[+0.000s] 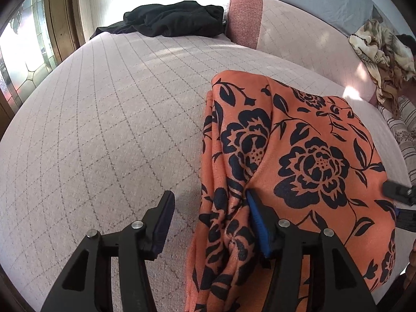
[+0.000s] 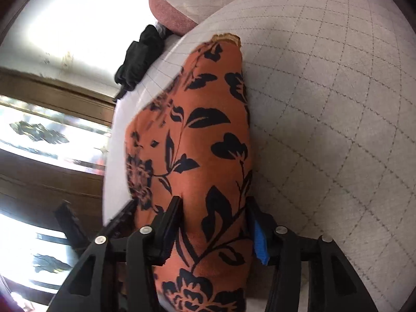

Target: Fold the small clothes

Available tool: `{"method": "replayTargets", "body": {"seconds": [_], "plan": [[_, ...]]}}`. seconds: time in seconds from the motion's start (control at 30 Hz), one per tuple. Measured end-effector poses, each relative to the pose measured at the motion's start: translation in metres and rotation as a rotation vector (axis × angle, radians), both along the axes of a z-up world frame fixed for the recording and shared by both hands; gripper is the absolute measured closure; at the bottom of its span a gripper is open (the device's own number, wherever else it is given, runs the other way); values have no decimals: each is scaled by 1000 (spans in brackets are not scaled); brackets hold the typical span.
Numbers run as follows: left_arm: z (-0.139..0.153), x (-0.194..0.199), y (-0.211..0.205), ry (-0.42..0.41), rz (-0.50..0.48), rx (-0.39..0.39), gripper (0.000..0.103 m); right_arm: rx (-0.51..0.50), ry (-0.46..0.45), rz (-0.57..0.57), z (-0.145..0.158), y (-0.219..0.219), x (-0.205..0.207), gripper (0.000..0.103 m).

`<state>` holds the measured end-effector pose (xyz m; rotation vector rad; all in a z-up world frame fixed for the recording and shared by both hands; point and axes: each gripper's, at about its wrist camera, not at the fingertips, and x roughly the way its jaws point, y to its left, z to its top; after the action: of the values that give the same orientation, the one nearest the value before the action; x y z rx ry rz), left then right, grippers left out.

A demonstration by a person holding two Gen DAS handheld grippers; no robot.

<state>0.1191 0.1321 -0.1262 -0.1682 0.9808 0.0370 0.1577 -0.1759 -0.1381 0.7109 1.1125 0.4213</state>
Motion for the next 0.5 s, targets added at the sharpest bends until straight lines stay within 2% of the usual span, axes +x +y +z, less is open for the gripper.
{"method": "replayTargets", "body": {"seconds": [0.03,0.1,0.17,0.23,0.27,0.3,0.33,0.4,0.43,0.5], "plan": [[-1,0,1,3,4,-17,44,48,-18,-14,5,-7,0,34],[-2,1,3,8,14,-38,44,90,-38,-59,9,-19,5,30],[-3,0,2,5,11,-37,44,126,2,-89,-2,-25,20,29],[-4,1,3,5,11,-48,44,150,70,-65,-21,-18,40,30],[-4,2,3,6,11,-53,44,131,90,-51,-27,-13,47,35],[-4,2,4,7,13,-58,44,114,85,-39,-27,-8,50,53],[-5,3,5,6,13,-63,44,105,56,-23,-20,-3,50,61],[-4,2,4,4,11,-60,43,-19,-49,10,5,8,41,64],[-4,2,3,2,10,-56,43,-78,-62,15,7,14,38,65],[-5,3,3,0,5,-43,43,-144,3,14,-12,13,42,64]]}}
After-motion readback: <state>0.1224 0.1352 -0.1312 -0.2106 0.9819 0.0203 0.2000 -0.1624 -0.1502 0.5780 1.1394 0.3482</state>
